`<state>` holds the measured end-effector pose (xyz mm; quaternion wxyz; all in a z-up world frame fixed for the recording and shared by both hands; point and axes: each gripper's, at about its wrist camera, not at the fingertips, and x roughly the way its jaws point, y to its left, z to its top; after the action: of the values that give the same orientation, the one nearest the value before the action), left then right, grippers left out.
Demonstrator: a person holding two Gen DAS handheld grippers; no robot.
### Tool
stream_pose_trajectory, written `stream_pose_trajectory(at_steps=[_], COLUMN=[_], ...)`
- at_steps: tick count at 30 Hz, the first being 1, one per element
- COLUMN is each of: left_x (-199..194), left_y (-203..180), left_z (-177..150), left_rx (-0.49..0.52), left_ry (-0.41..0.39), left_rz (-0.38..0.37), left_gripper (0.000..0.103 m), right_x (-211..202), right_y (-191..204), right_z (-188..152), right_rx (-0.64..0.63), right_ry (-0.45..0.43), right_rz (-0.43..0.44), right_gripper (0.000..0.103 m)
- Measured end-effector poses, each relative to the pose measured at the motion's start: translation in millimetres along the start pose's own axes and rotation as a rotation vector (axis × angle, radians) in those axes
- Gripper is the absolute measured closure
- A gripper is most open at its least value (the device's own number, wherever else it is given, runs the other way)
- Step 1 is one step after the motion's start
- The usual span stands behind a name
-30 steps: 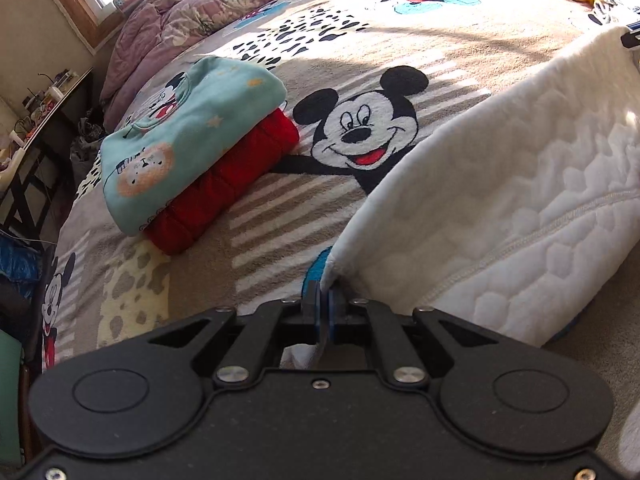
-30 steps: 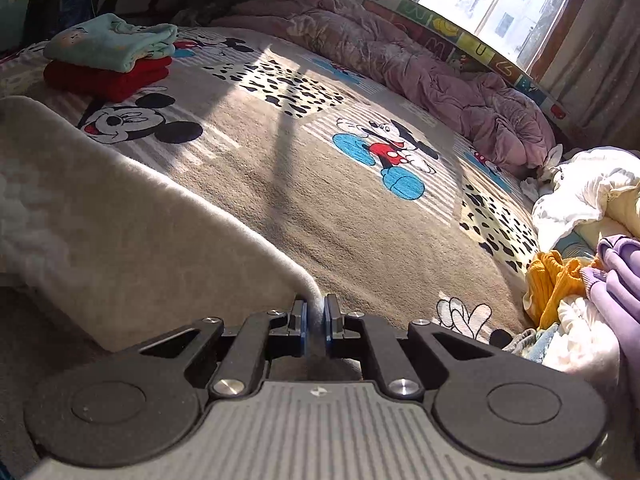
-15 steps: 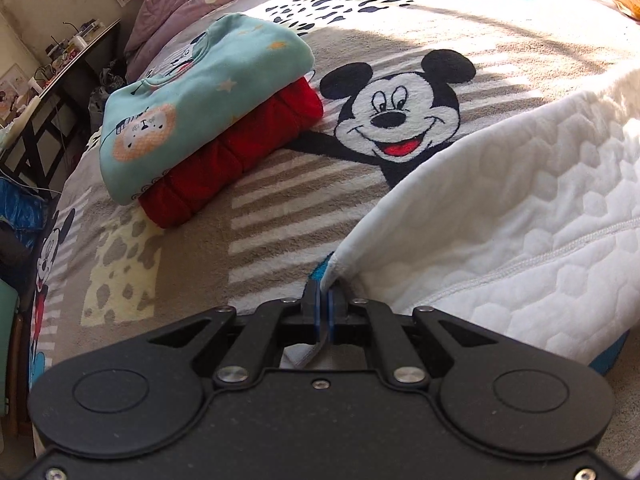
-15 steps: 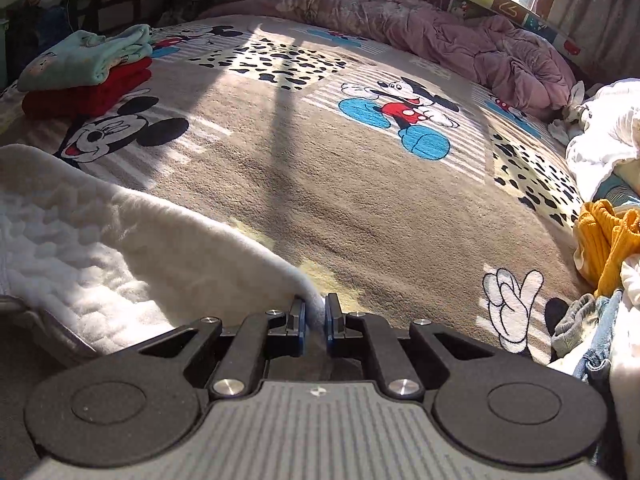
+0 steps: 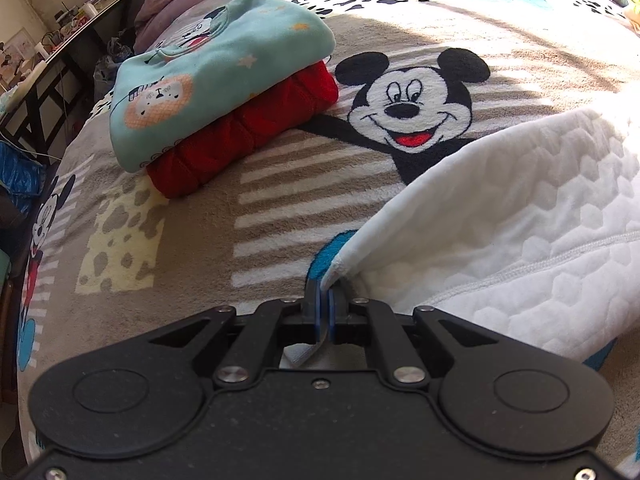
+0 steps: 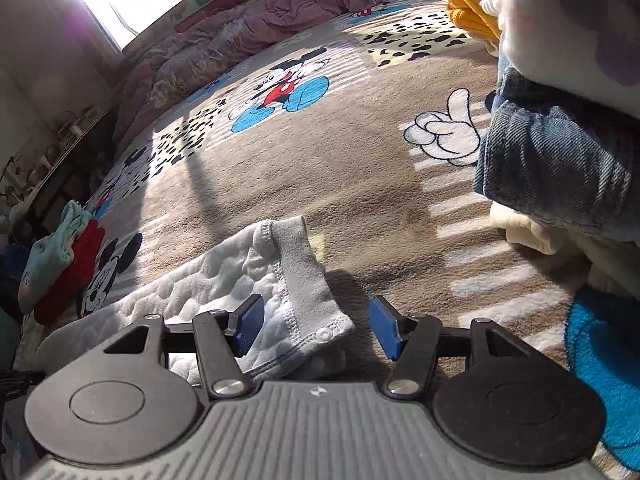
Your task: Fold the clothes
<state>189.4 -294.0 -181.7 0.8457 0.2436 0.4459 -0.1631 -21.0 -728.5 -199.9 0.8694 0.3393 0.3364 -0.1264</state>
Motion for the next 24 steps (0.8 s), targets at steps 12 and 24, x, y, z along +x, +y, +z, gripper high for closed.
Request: stream_pose_trajectory(at_steps=[12,24], left_x=[-3,2], left_y=[5,2], left_z=[-3,-5], left_rx=[0.013,0.021], left_ry=[-0.006,-0.005], left_rz=[-0.022,-0.029], left_gripper=[0.100,0.099], right_x=[-43,-12], right_y=[2,-14], right_z=[-22,-22], right_rx=[0.039,0.236], right_ry=[-0.140,-0.103], right_rz=[0.087,0.094], right_gripper=[0.096,0.056])
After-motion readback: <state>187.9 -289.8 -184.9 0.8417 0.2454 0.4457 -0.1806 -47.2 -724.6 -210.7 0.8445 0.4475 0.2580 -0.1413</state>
